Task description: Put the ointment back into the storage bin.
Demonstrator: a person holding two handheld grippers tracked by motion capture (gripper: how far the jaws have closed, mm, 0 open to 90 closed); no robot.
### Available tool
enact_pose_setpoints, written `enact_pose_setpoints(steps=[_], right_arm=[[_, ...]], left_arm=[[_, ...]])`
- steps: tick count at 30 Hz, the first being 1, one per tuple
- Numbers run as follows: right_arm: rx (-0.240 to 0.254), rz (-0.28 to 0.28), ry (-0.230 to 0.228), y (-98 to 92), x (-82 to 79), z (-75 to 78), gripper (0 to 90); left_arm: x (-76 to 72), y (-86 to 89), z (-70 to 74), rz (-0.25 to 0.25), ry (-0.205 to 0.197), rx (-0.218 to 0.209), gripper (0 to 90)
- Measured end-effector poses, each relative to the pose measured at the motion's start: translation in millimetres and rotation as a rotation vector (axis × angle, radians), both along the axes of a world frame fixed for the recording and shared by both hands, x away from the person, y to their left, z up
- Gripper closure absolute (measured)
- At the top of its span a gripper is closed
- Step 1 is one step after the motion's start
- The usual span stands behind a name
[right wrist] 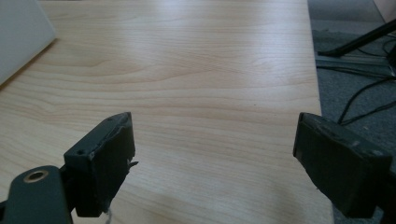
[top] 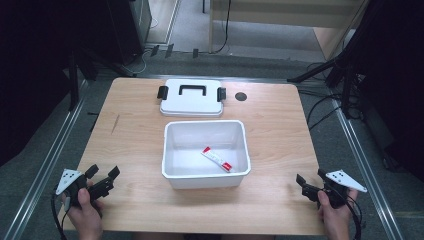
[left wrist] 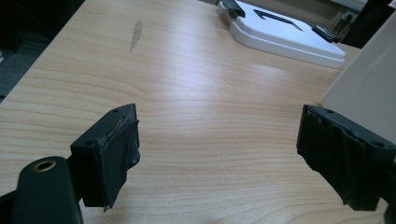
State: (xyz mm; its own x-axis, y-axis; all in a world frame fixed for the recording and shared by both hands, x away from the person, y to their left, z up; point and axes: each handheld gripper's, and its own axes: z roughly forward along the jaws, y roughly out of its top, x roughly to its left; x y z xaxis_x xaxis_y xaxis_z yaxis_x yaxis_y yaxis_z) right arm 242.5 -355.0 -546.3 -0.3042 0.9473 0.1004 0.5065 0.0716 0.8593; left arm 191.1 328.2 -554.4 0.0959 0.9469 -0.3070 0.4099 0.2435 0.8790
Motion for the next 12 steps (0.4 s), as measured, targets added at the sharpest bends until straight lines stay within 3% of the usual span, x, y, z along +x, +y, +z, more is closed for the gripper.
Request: enact_pose_setpoints(steps=[3,6,12], right_arm=[[-0.014,0.026,-0.011,2.0,-1.2,0.2,13.4],[-0.018,0.006,-0.016,2.9,-0.5,0.4,13.5],[0.014,0.016,-0.030,0.0,-0.7,0.6,13.4]], left_arm=[[-1.3,-0.5,0.2,0.000,-0.014,0.015,9.9],[-1.4,-0.1,0.1,0.003,-0.025,0.009,9.2],[-3.4,-1.0,0.3,0.030,-0.040,0.020,9.6]])
